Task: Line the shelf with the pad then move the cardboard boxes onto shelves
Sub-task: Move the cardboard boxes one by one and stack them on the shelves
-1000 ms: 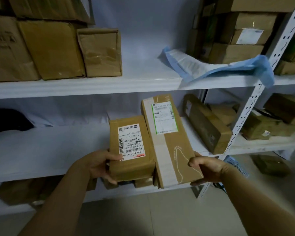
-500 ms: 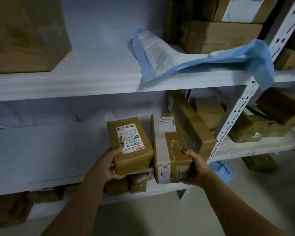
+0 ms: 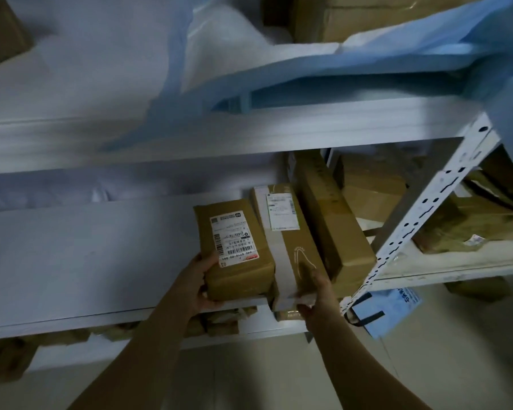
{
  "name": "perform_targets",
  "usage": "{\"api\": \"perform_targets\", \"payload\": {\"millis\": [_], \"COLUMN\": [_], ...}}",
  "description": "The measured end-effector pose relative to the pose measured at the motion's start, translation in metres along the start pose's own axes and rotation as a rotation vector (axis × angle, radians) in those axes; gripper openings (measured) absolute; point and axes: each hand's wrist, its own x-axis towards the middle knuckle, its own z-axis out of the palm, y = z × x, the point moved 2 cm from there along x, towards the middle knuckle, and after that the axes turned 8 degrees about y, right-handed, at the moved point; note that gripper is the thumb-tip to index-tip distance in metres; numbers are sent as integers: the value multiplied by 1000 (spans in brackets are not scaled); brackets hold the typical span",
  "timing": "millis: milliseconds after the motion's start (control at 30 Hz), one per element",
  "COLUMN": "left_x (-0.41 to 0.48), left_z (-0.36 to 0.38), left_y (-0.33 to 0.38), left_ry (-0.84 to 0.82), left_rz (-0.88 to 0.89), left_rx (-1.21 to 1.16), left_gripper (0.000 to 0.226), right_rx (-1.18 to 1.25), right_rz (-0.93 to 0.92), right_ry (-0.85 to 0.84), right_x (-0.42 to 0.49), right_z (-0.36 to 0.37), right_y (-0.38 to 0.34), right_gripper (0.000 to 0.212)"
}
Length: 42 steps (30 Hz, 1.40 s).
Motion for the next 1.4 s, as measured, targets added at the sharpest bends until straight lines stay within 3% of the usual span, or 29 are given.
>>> {"api": "perform_targets", "payload": {"millis": [100, 333, 433, 600, 767, 833, 933, 967, 1133, 1400], "left_x": [6, 4, -6, -20, -11, -7, -3, -3, 3, -6], "left_z": [16, 31, 63, 118, 131, 132, 133, 134, 143, 143], "left_y": [5, 41, 38, 1, -19, -20, -19, -19, -10, 2], "left_ry": [-6, -60, -155, -196, -31, -17, -105, -135, -155, -144], "left_rz": [33, 114, 92, 14, 63, 40, -54, -88, -186, -121], "left_rx": [24, -65, -42, 5, 197, 211, 144, 127, 223, 286], "left_gripper": [43, 49, 56, 47, 44, 50, 53, 55, 81, 58], "right_rx": [-51, 13, -84, -126, -420, -701, -1107, -1195, -1484, -1503], "right_rz": [54, 76, -129, -495, -933, -1063, -1062, -1054, -1014, -1007], "right_ry": [-12, 71, 246, 597, 477, 398, 213, 175, 129, 169], "right_x": [8, 21, 14, -16, -25, -18, -6, -1, 20, 23], "right_z": [12, 11, -9, -19, -5, 1, 4, 4, 2, 6], "right_y": [-1, -6, -9, -52, -91, -96, -97, -98, -107, -105], "right_gripper": [18, 32, 36, 33, 18, 33, 81, 86, 59, 57]}}
